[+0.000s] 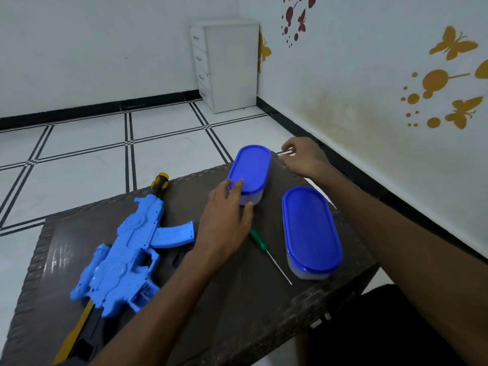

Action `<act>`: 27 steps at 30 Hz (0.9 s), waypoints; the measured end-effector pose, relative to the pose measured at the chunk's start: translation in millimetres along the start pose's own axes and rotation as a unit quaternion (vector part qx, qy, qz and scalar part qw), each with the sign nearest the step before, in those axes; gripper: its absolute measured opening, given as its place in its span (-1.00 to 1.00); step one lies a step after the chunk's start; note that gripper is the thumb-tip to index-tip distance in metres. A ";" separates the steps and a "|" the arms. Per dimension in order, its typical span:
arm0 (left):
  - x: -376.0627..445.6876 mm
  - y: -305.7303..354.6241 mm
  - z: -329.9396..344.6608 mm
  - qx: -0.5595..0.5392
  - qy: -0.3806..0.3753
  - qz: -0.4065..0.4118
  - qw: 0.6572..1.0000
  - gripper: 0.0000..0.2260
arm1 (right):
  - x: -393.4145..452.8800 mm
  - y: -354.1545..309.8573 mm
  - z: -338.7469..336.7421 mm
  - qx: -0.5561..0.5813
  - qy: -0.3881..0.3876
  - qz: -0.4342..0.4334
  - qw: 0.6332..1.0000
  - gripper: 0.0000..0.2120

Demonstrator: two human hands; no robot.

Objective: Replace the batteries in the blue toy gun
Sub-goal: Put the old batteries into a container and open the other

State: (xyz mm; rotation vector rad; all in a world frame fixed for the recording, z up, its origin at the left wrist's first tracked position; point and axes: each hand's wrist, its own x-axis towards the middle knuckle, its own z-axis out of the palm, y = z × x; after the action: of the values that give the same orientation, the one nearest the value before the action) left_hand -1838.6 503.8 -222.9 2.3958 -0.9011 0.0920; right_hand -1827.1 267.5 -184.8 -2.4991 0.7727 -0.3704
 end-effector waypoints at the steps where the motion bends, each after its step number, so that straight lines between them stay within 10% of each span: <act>1: -10.2 -2.2 -3.8 -0.002 0.007 0.012 1.000 -0.56 | -11.5 2.9 -8.3 -0.017 -0.007 -0.005 1.000 -0.71; 10: -42.1 3.6 -33.1 -0.042 0.026 -0.006 0.999 -0.79 | -127.2 -18.1 -37.2 -0.282 -0.233 0.033 0.930 0.15; 22: -54.8 1.7 -41.6 -0.072 -0.029 -0.041 0.996 -0.80 | -103.7 -20.8 -46.8 -0.255 -0.335 -0.099 0.902 -0.01; 27: -46.8 6.3 -33.0 -0.121 -0.056 -0.071 0.989 -0.77 | -107.8 9.7 -51.0 -0.052 -0.120 -0.009 0.991 -0.29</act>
State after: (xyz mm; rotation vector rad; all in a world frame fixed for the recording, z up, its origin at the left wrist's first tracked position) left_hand -1874.2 545.0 -204.2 2.2469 -0.7414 -0.1989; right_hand -1937.9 304.6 -158.8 -2.5867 0.6891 -0.0324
